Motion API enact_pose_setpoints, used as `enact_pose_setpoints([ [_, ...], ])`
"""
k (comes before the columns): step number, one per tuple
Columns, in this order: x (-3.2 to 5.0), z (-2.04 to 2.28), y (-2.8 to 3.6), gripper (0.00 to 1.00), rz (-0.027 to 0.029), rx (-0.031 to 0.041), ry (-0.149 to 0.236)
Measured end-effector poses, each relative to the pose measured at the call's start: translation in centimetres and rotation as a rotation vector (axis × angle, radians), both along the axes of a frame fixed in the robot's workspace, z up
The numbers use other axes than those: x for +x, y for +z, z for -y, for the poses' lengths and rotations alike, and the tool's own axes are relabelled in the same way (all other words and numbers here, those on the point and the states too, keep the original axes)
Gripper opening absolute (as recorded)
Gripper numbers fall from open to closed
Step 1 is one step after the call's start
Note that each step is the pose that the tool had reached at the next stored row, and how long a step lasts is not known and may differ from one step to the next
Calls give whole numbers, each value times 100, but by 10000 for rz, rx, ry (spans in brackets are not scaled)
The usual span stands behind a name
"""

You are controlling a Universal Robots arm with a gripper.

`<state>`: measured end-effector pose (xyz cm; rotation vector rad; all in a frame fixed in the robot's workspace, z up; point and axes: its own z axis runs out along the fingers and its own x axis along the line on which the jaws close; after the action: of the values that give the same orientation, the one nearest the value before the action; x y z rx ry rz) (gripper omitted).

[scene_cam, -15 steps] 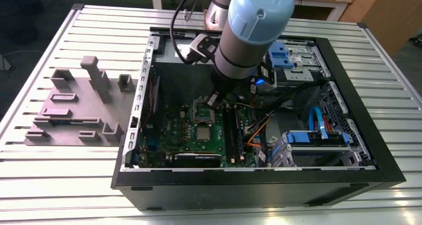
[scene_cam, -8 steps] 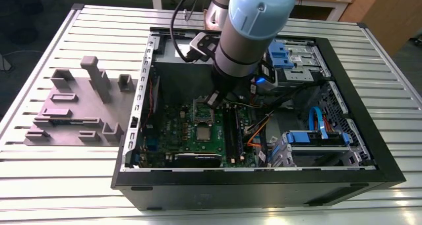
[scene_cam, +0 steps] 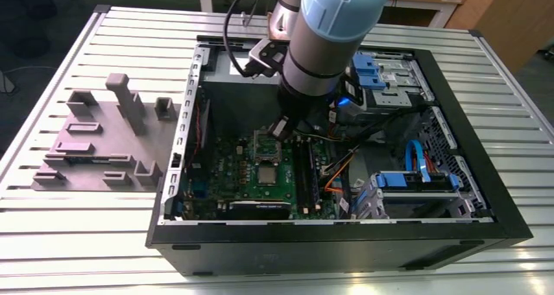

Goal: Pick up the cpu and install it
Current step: 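Close the cpu cover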

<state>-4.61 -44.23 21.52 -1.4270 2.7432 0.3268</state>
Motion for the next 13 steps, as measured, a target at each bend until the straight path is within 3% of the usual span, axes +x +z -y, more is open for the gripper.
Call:
enact_pose_setpoints([
  [7, 0, 0, 47, 11, 1, -227, 0],
  [13, -1, 0, 81, 11, 1, -269, 0],
])
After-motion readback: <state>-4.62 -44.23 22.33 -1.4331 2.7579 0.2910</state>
